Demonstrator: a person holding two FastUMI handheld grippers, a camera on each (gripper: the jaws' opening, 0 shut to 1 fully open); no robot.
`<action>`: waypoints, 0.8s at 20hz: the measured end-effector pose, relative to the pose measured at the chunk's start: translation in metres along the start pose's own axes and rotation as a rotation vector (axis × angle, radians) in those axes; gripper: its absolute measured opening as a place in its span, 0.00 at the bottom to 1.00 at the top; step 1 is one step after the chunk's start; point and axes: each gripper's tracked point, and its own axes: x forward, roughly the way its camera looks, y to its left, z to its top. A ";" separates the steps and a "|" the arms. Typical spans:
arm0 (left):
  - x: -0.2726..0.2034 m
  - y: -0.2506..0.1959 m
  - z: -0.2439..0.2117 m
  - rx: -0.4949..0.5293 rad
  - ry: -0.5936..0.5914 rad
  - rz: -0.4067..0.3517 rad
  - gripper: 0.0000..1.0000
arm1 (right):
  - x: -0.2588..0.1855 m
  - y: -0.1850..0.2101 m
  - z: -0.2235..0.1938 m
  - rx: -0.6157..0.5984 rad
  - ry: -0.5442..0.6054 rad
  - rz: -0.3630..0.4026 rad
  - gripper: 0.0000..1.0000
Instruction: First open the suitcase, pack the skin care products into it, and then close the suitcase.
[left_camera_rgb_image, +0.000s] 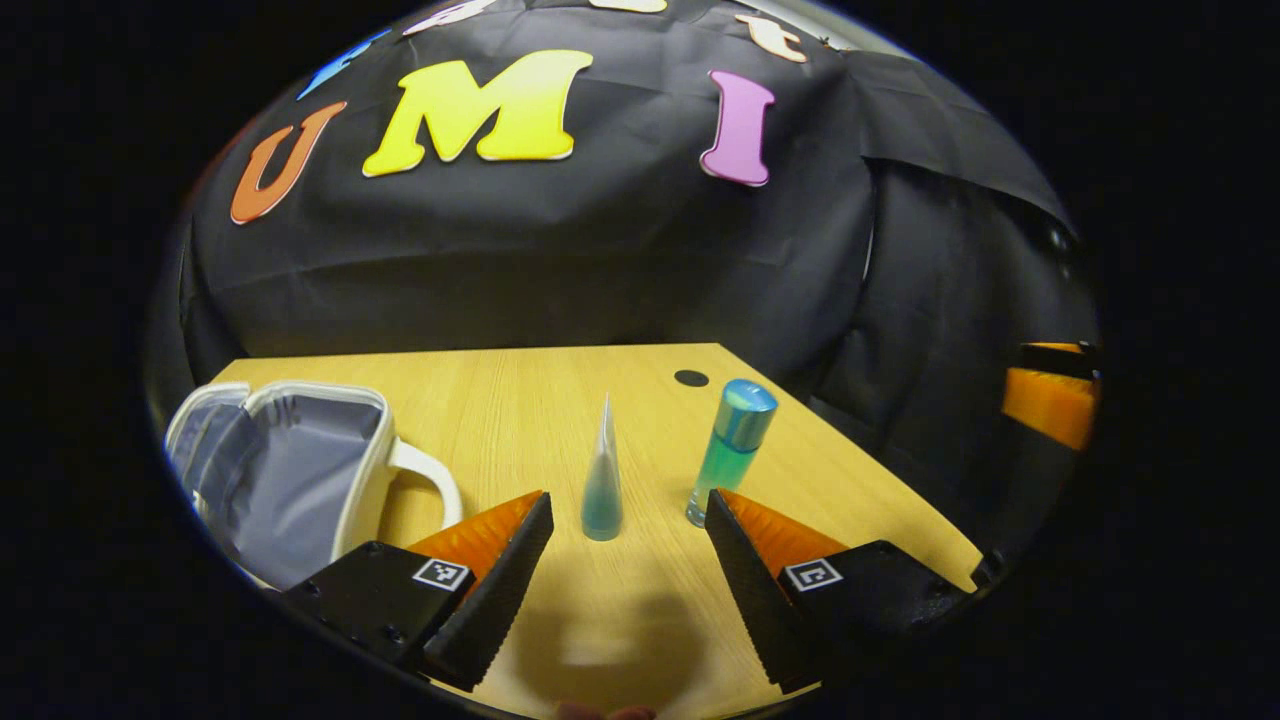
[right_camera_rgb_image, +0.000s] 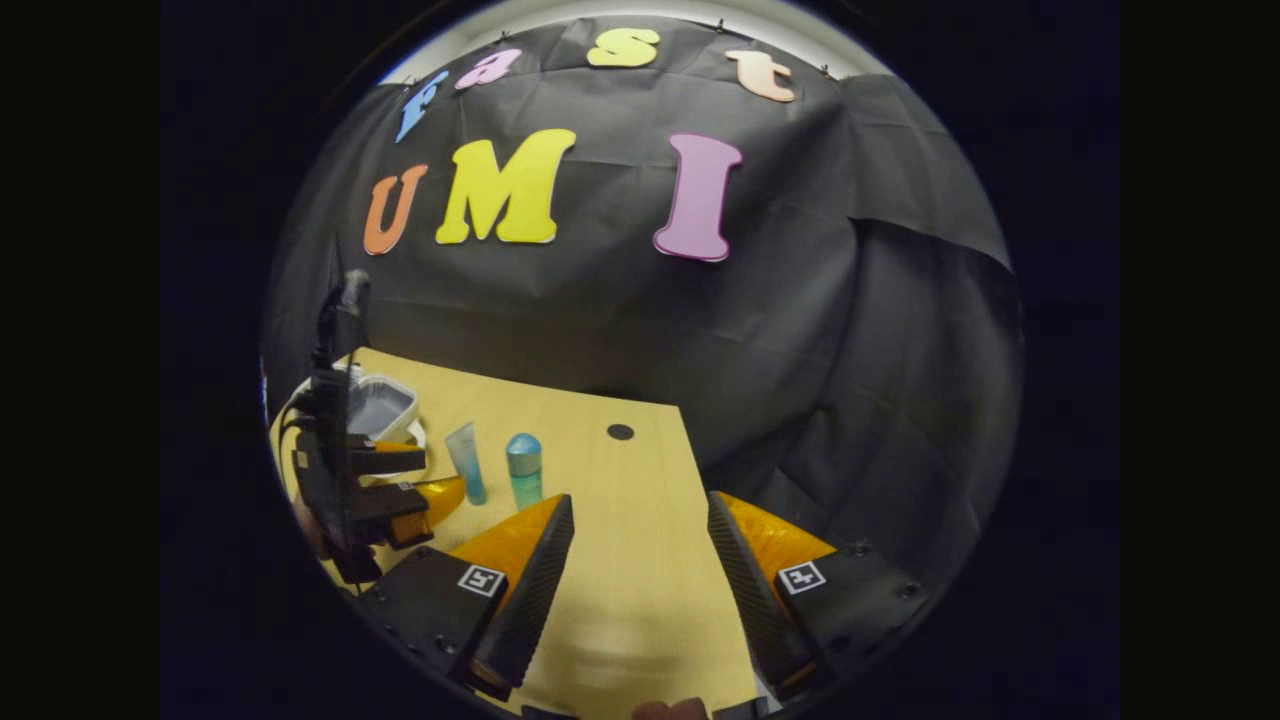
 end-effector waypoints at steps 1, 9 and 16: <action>0.011 0.004 -0.008 -0.009 0.014 0.024 0.98 | 0.001 -0.006 -0.007 -0.001 0.016 -0.007 0.80; 0.051 0.017 -0.033 -0.050 0.084 0.044 0.92 | 0.015 -0.014 -0.038 0.020 0.089 -0.004 0.81; 0.064 0.015 -0.036 -0.036 0.137 0.027 0.64 | 0.034 0.006 -0.032 0.011 0.081 0.034 0.81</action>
